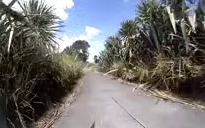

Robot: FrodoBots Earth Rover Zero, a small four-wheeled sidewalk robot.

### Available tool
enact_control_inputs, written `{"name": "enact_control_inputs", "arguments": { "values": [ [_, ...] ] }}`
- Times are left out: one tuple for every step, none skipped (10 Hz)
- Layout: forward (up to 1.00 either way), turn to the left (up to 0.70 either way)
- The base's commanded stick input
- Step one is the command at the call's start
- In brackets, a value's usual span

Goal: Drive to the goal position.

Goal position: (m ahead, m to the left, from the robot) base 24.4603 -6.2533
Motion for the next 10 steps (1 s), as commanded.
{"name": "enact_control_inputs", "arguments": {
  "values": [
    [0.5, -0.07],
    [0.5, -0.07],
    [0.5, -0.07],
    [0.5, -0.07],
    [0.5, -0.06],
    [0.5, -0.03],
    [0.5, -0.01],
    [0.5, 0.0],
    [0.5, 0.0],
    [0.5, 0.0]
  ]
}}
